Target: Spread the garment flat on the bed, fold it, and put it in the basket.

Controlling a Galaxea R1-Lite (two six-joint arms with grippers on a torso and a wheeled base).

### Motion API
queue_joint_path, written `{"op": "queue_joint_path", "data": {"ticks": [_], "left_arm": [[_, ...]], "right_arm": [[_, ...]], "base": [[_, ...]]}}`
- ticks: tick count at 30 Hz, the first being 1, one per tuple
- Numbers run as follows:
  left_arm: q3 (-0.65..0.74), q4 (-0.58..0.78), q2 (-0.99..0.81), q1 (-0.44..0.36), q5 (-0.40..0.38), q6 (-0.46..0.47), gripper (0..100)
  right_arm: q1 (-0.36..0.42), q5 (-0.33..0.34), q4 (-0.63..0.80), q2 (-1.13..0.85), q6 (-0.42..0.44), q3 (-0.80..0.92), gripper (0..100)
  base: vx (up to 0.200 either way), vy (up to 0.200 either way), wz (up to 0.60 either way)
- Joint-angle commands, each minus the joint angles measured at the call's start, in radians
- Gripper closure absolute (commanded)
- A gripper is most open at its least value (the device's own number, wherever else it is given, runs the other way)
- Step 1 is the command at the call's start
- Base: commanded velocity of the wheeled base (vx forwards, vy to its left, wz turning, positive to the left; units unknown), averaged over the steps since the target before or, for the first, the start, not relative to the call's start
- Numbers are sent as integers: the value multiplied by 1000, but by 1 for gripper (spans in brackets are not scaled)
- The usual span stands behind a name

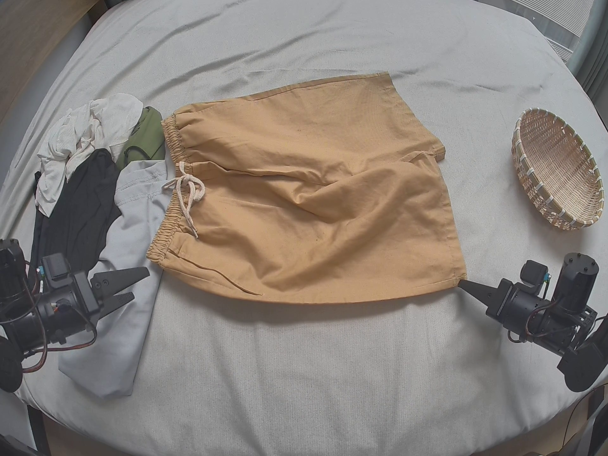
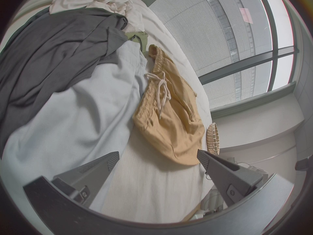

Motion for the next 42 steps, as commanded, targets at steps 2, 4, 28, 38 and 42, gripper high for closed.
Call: {"op": "queue_joint_path", "data": {"ticks": [2,4,28,38,42], "left_arm": [[-64,-91,129,-49,46,-56,0],[-79,-126,147,-66,60,-82,0],[-168,-146,272,-136,129,-96,100],[-4,-145,140,-138,71,-90,100],[67,-142,81,-141,61,-90,100]], "right_arm": [[-3,-1,-24,-1,-2,16,100],[-2,1,-24,-1,-2,16,100],[-6,-1,-38,-6,-2,39,100],[-20,-1,-38,-79,-62,166,100],[-22,-2,-11,-130,-62,166,100]], "base": [[0,0,0],[0,0,0],[0,0,0],[0,0,0],[0,0,0]]}}
